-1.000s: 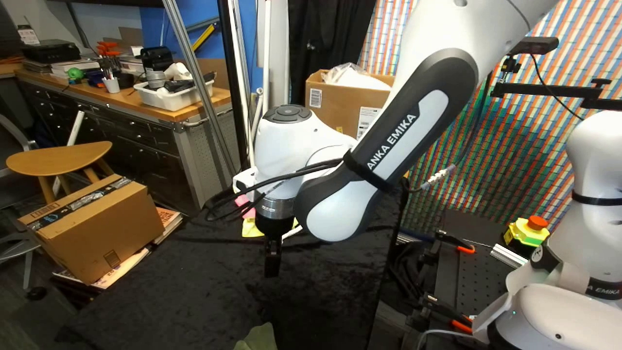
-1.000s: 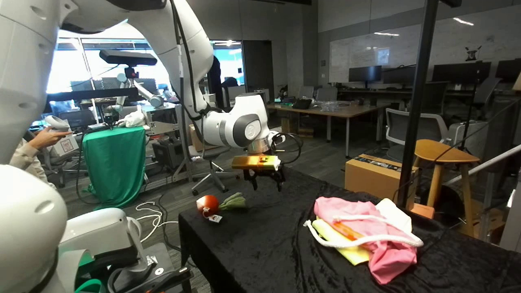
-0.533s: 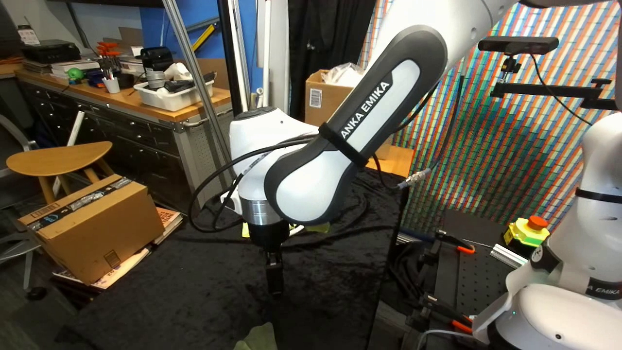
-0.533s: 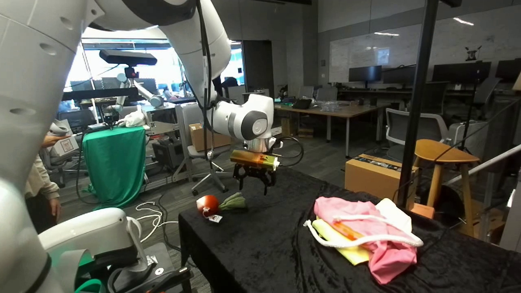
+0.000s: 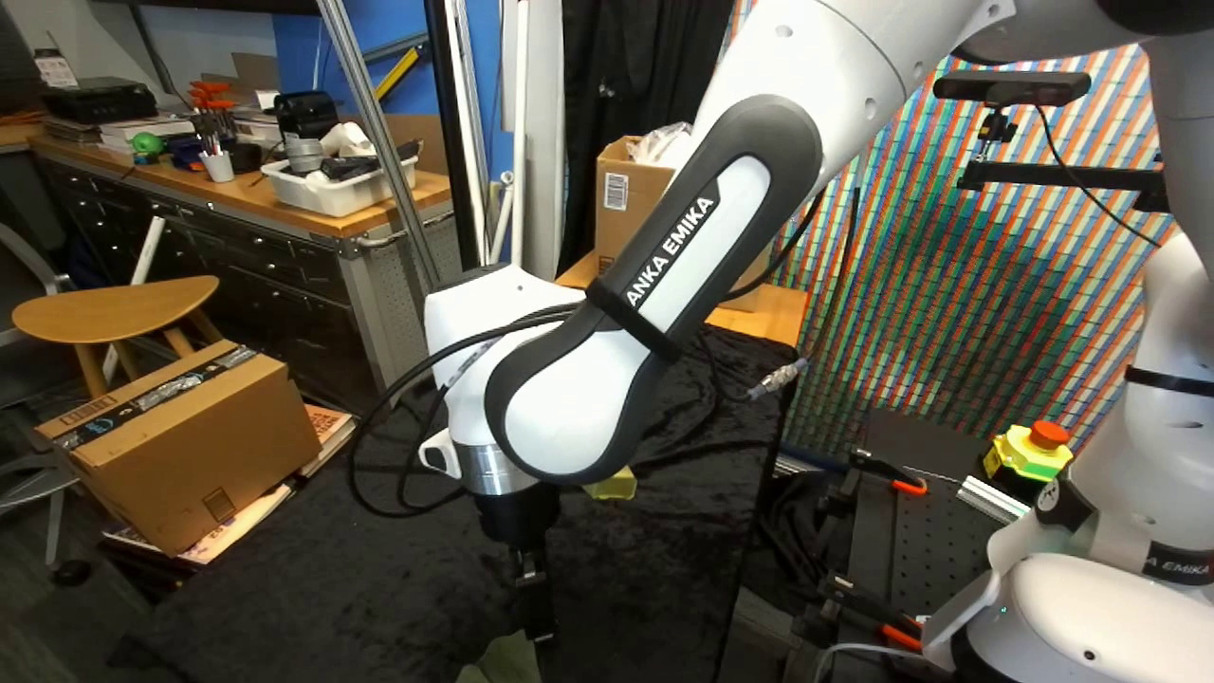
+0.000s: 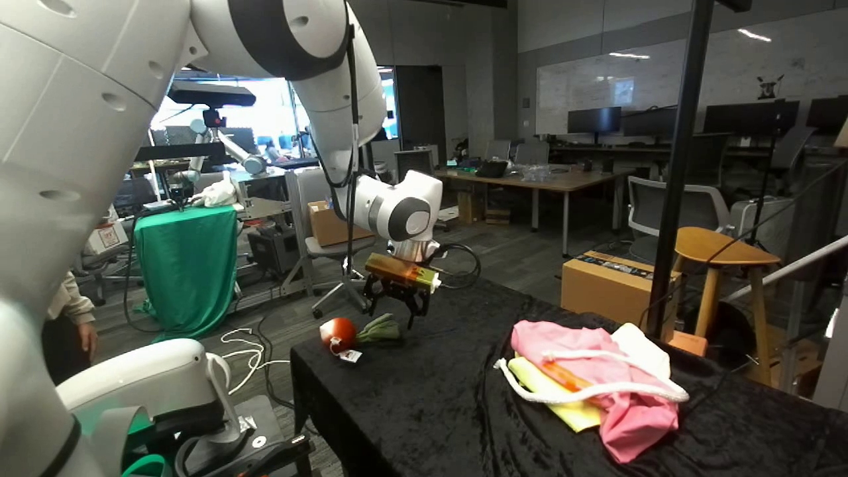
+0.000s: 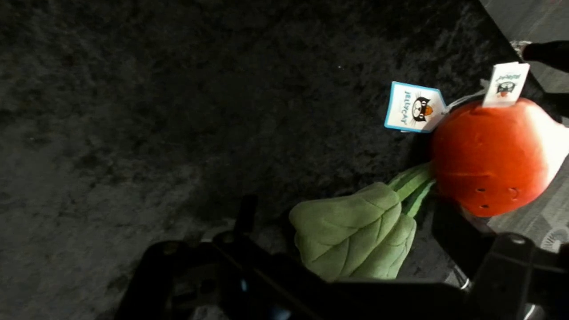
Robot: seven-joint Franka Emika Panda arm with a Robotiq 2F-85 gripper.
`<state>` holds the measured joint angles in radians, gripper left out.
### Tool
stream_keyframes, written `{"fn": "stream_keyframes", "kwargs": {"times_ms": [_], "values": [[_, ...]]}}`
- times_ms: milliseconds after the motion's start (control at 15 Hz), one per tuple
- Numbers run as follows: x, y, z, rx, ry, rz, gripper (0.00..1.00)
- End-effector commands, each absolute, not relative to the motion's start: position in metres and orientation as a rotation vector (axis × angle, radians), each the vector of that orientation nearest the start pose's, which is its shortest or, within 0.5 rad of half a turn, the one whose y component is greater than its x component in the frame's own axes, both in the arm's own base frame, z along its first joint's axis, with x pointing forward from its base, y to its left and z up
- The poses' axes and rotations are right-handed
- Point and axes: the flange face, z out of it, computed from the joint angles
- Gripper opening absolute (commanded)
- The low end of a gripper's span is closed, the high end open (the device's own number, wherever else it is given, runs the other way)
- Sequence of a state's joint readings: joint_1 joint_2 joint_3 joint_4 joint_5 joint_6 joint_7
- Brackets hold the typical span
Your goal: Put all the objects together on the right side of the table
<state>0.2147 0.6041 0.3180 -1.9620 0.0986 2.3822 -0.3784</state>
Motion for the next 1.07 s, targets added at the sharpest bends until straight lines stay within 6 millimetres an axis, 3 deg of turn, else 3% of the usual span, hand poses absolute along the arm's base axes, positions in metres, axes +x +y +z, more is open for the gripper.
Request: {"fn": "stream_keyframes", "kwargs": {"times_ms": [0,333,1000], "values": [[0.52,0.32,0.162,-2.588,-1.074,0.319,1.0],[0.521,0.331,0.161,-2.533,-0.989,0.416,1.0],[0.51,0.342,0.124,-2.55,-0.919,0.524,1.0]]}}
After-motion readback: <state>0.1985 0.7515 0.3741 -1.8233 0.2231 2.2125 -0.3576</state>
